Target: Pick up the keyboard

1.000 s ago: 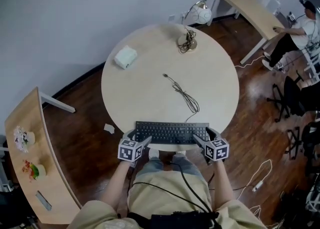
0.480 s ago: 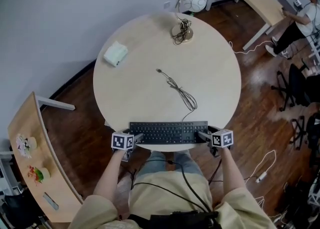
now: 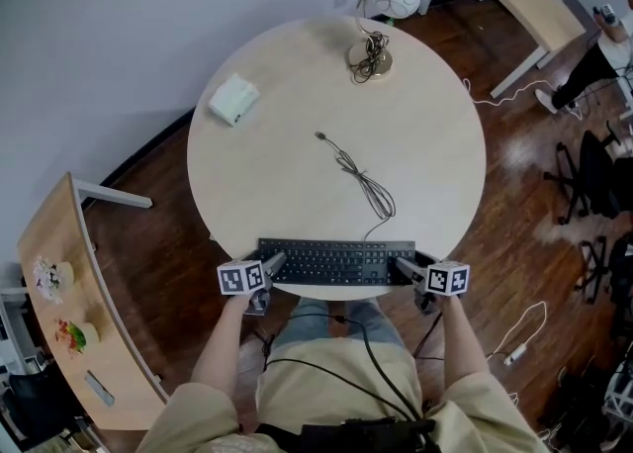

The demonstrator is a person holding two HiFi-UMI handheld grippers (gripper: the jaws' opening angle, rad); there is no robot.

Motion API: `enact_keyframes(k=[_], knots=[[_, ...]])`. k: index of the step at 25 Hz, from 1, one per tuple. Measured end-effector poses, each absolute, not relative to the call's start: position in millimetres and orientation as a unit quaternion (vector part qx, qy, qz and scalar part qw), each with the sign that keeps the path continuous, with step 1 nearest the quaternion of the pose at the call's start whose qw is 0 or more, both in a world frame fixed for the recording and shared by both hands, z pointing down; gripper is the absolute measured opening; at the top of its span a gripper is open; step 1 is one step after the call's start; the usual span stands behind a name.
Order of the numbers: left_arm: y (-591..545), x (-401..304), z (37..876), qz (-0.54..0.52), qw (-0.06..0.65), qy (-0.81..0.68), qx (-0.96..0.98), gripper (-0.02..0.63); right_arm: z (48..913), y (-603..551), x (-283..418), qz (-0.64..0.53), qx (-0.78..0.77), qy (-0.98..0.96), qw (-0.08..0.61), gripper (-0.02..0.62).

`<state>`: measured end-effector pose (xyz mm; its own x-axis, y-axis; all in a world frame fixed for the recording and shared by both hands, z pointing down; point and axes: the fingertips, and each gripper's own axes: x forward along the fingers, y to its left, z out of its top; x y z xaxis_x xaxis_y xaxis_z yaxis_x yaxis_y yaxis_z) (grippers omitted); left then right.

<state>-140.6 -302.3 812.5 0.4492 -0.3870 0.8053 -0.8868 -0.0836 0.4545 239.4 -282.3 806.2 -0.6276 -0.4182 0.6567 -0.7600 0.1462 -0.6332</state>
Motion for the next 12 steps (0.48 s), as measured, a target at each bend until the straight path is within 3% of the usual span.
enact_keyframes(k=[5, 8, 12], knots=[[-302, -140, 808, 0.274, 0.491, -0.443, 0.699, 0.343, 802, -283, 241, 0.506, 0.414, -0.739, 0.164, 0.330], [-317, -146, 788, 0.248, 0.467, -0.465, 0.710, 0.278, 786, -294, 242, 0.480, 0.424, -0.754, 0.146, 0.328], [-357, -141, 742, 0.188, 0.424, -0.488, 0.740, 0.278, 737, -332, 241, 0.405, 0.442, -0.790, 0.131, 0.328]])
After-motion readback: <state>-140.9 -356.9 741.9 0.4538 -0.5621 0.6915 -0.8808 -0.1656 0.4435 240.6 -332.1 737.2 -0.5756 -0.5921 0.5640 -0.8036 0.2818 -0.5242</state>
